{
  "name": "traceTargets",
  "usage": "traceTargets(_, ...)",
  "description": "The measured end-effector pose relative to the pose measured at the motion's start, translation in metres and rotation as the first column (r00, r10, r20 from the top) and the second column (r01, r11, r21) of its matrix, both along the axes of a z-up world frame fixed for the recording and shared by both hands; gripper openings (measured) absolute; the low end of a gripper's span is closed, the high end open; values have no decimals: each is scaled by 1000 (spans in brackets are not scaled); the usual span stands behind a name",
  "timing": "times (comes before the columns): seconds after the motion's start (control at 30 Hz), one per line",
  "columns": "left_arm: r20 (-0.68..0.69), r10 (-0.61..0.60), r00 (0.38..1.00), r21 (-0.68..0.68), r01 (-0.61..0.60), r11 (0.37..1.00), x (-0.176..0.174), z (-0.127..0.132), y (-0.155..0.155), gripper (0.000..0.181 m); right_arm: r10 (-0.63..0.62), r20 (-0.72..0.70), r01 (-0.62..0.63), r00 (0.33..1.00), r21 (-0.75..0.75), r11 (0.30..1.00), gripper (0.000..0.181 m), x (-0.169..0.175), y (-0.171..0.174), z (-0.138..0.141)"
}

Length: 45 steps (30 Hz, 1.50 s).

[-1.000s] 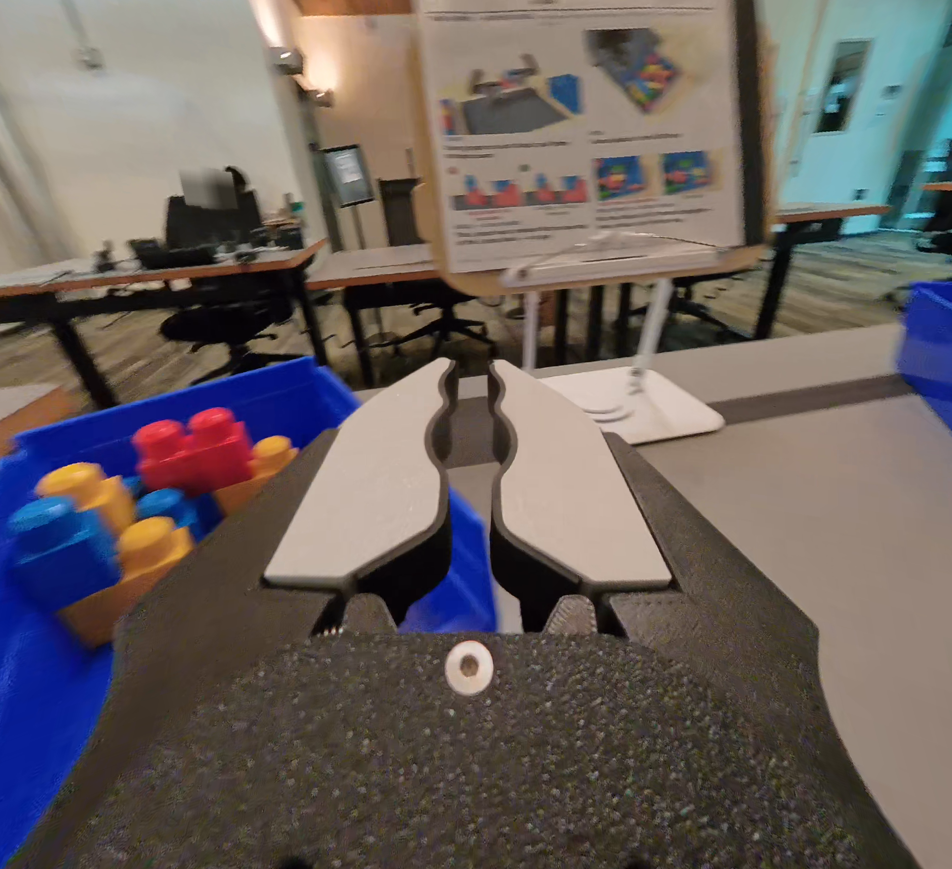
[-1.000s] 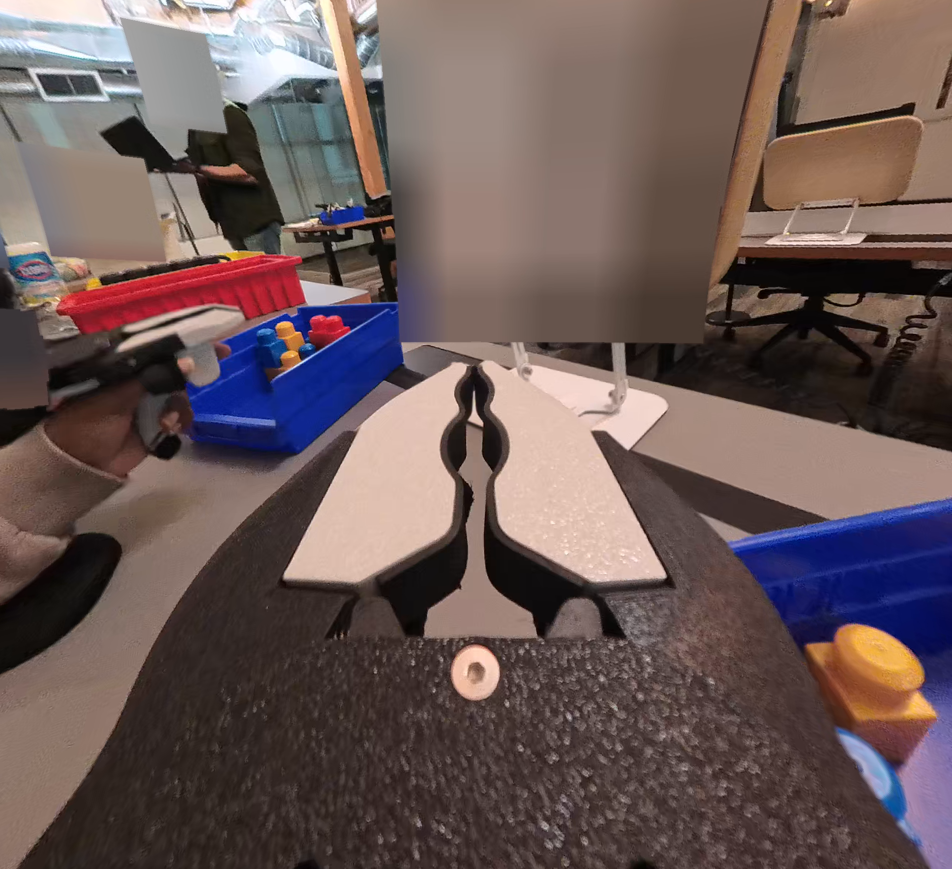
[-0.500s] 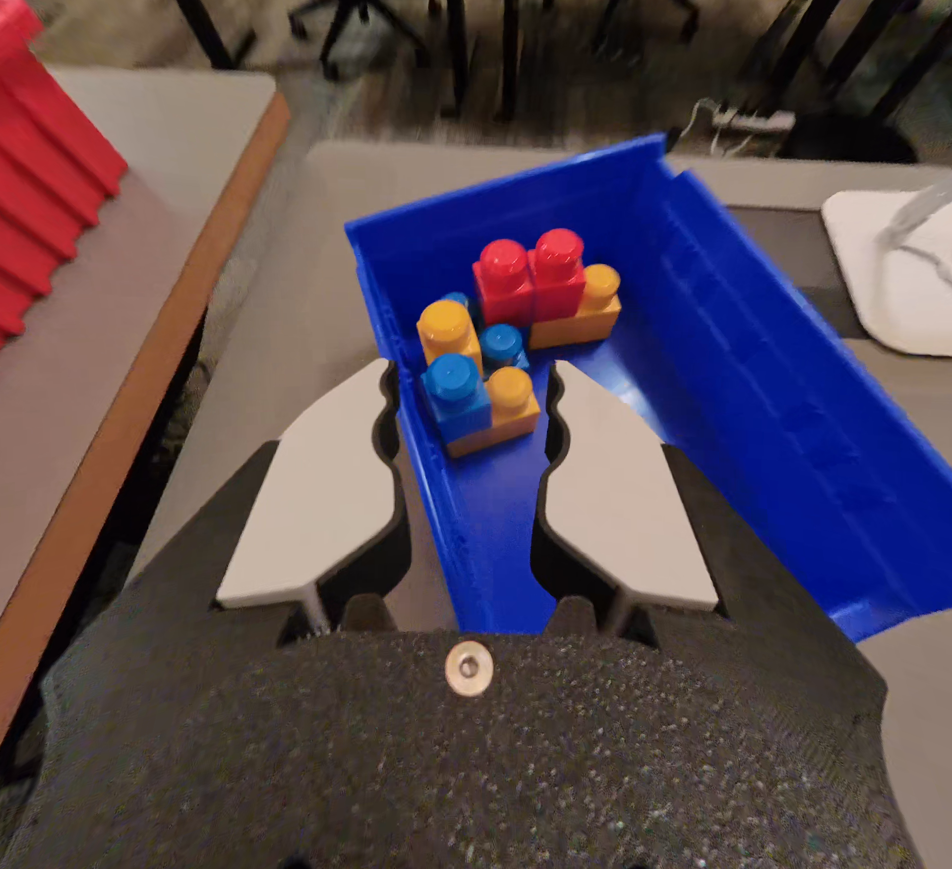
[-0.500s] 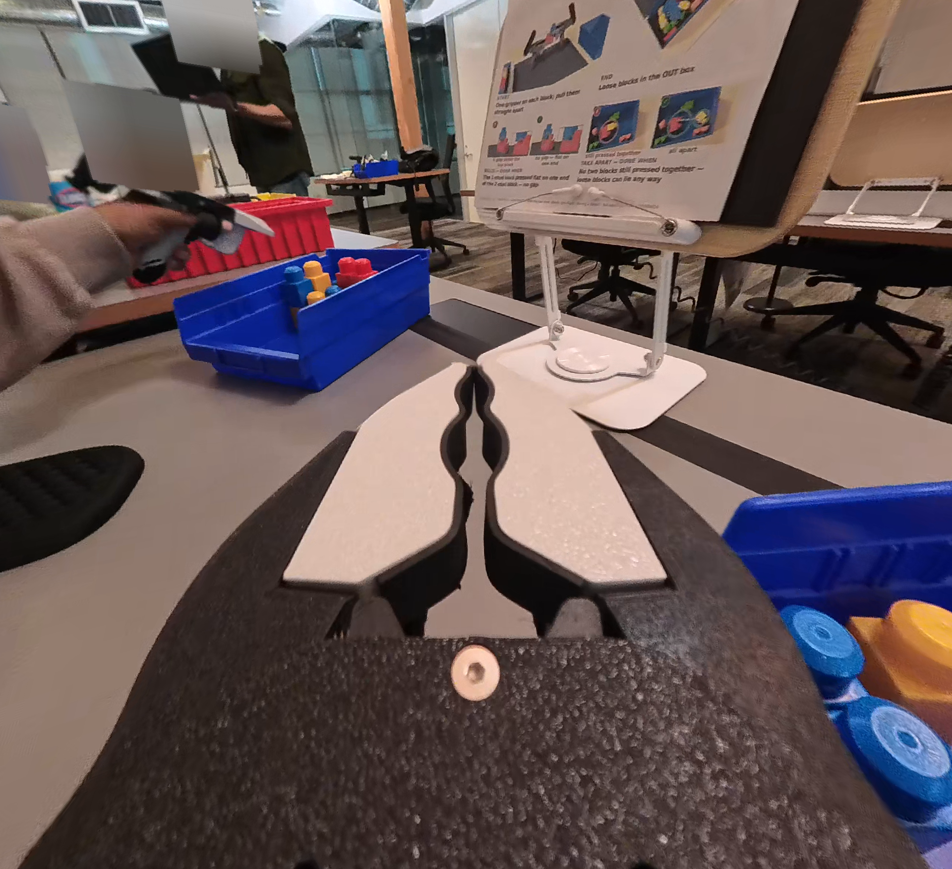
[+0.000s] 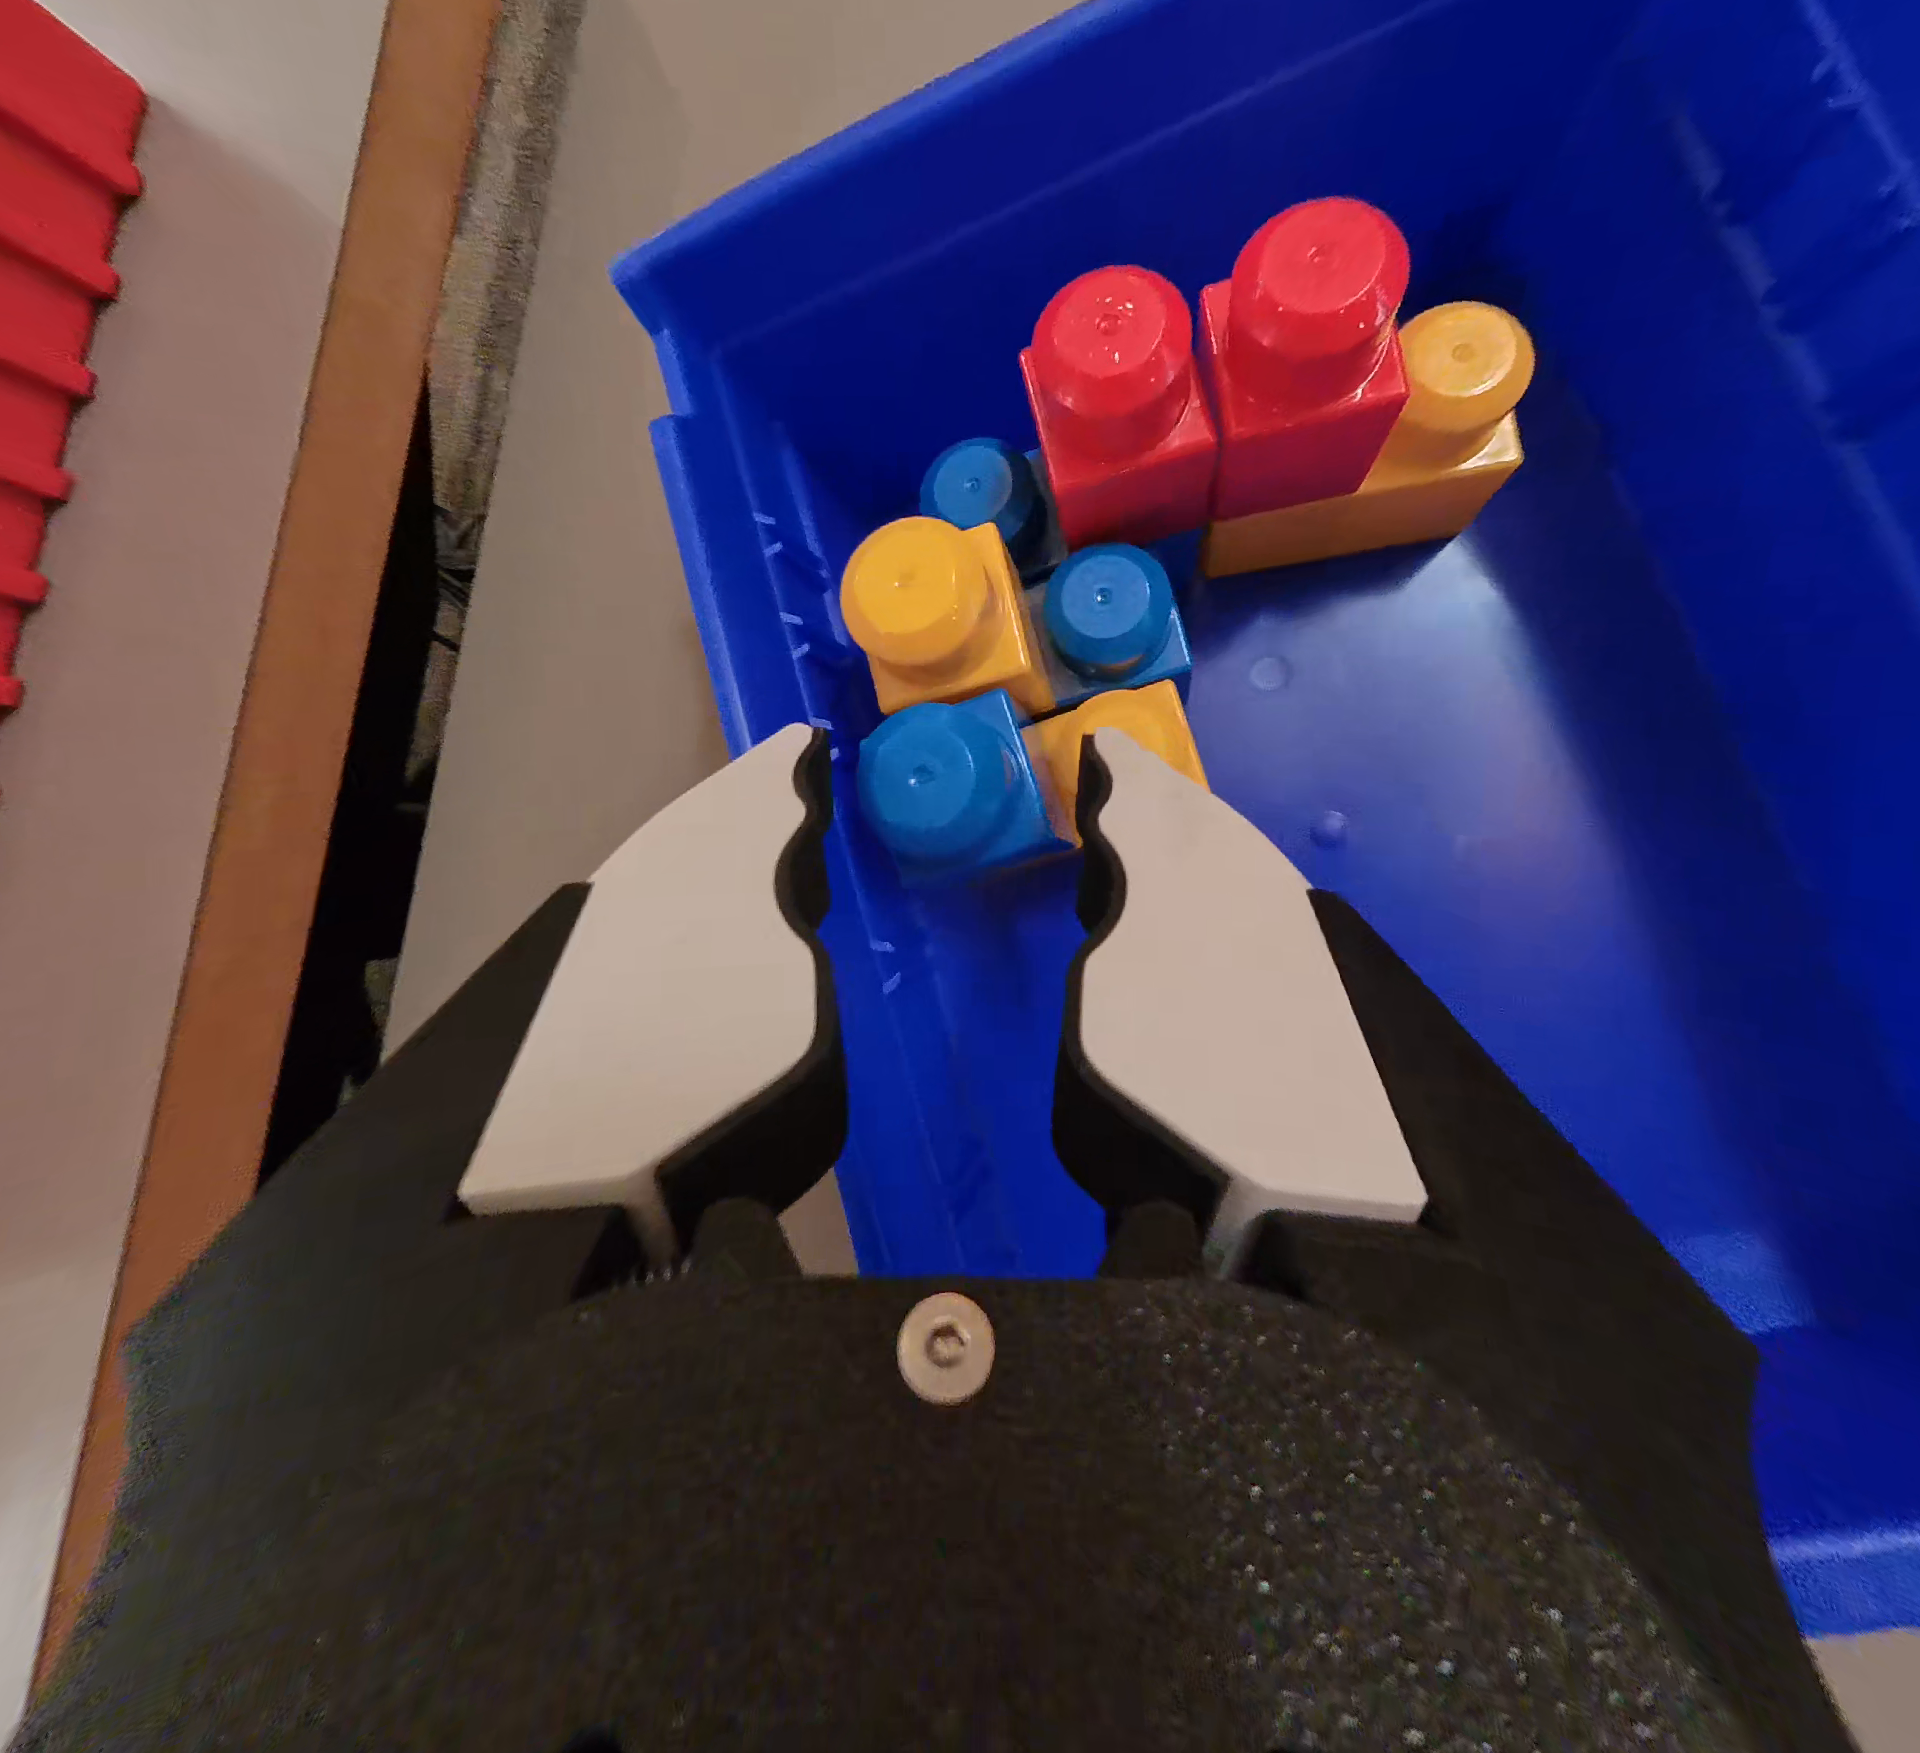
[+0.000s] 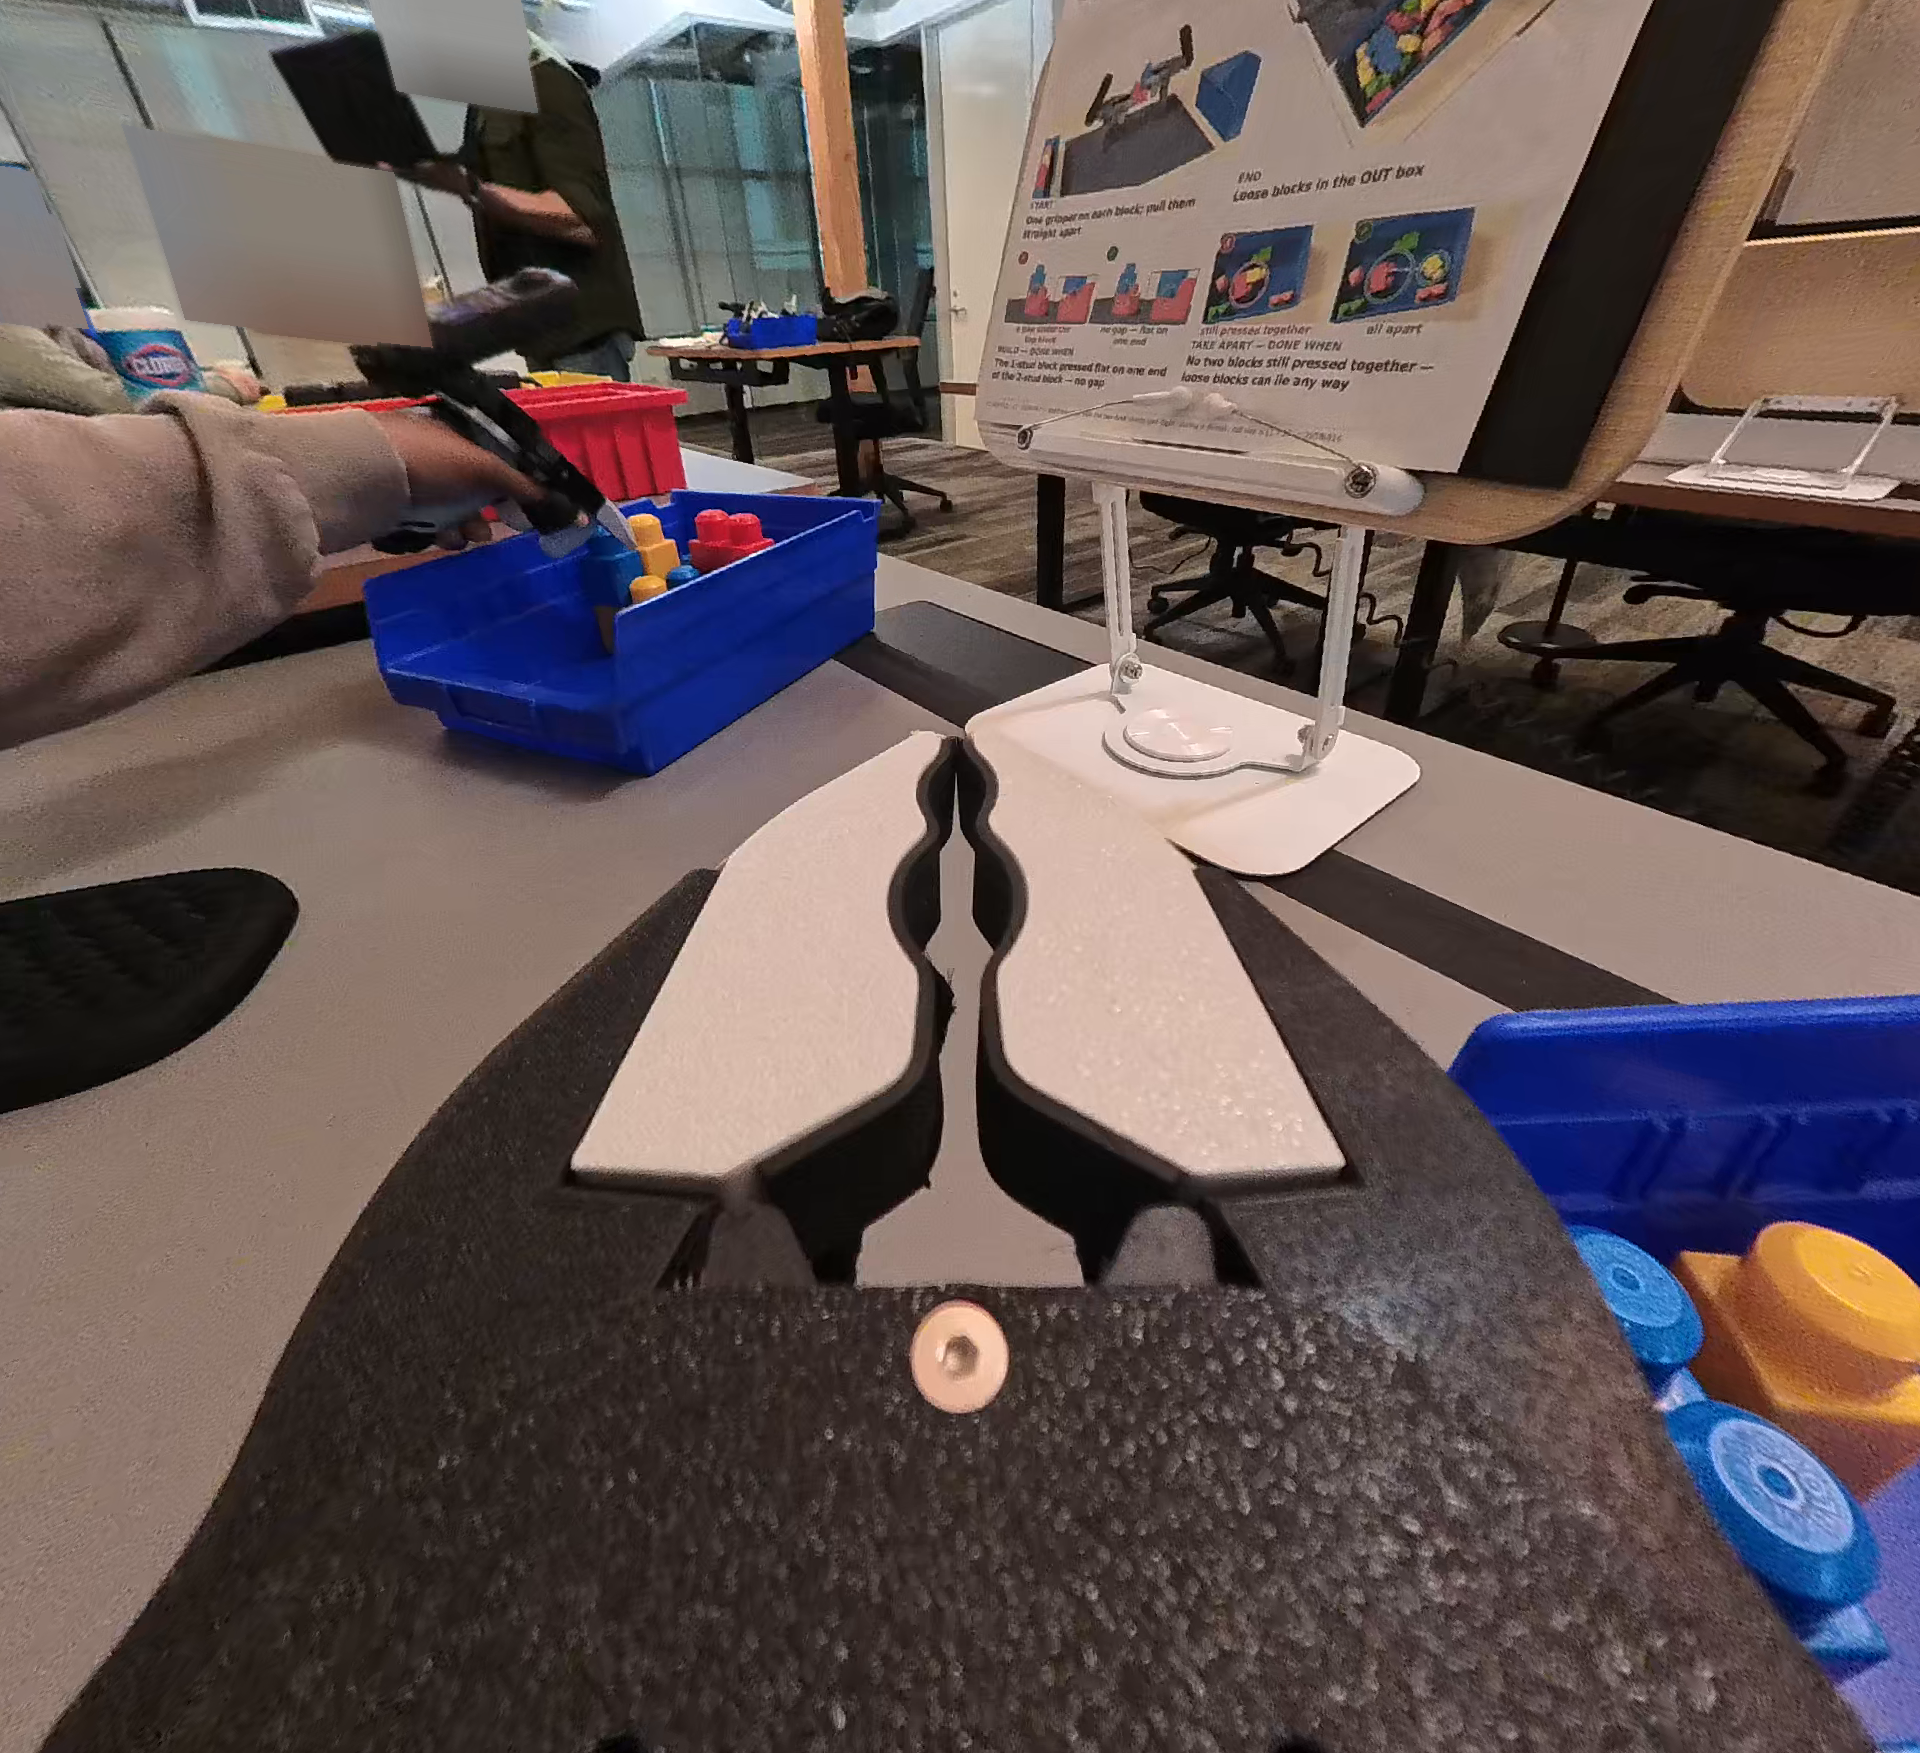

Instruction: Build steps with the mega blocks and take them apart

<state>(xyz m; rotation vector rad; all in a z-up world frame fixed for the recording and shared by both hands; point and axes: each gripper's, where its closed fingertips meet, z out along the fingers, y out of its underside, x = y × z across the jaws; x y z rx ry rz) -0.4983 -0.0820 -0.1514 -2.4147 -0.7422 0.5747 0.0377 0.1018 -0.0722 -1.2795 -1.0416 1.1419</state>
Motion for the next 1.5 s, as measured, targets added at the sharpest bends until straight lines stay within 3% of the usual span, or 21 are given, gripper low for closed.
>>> traceTargets(0.2,-58,8,998,-45,-10,999,-6,0,-5,30,6,8,-6,1000,-4,1000,0,-1,-1,-3)
traceTargets(0.53,-100,-27,995,-71,20,997,-6,2,-7,29,18,19,-18,1000,-6,1000,0,-3,-3,-5)
traceTargets(0.63,-156,-69,985,-39,64,997,-2,18,-5,28,16,15,-16,1000,-15,1000,0,-2,-2,-6)
traceTargets(0.77,-231,-162,959,44,176,983,23,58,7,28,23,20,-22,1000,-19,1000,0,-4,-3,-8)
traceTargets(0.9,-300,-293,908,152,349,925,84,101,28,28,39,41,-39,998,9,999,1,-11,-14,-8)
traceTargets(1.07,-331,-519,788,243,603,760,207,119,56,28,42,110,-53,993,99,994,23,-37,-42,-8)
traceTargets(1.2,-340,-649,680,274,732,623,303,110,72,28,13,210,-61,978,221,973,43,-64,-68,-16)
traceTargets(1.37,-281,-766,579,309,810,498,392,80,85,28,-21,336,-88,942,306,948,60,-94,-94,-47)
traceTargets(1.43,-262,-794,548,323,825,463,415,71,88,28,-77,358,-59,930,354,933,59,-97,-93,-56)
traceTargets(1.5,-271,-802,532,329,834,442,427,67,90,28,-128,335,-24,933,413,910,36,-94,-88,-57)
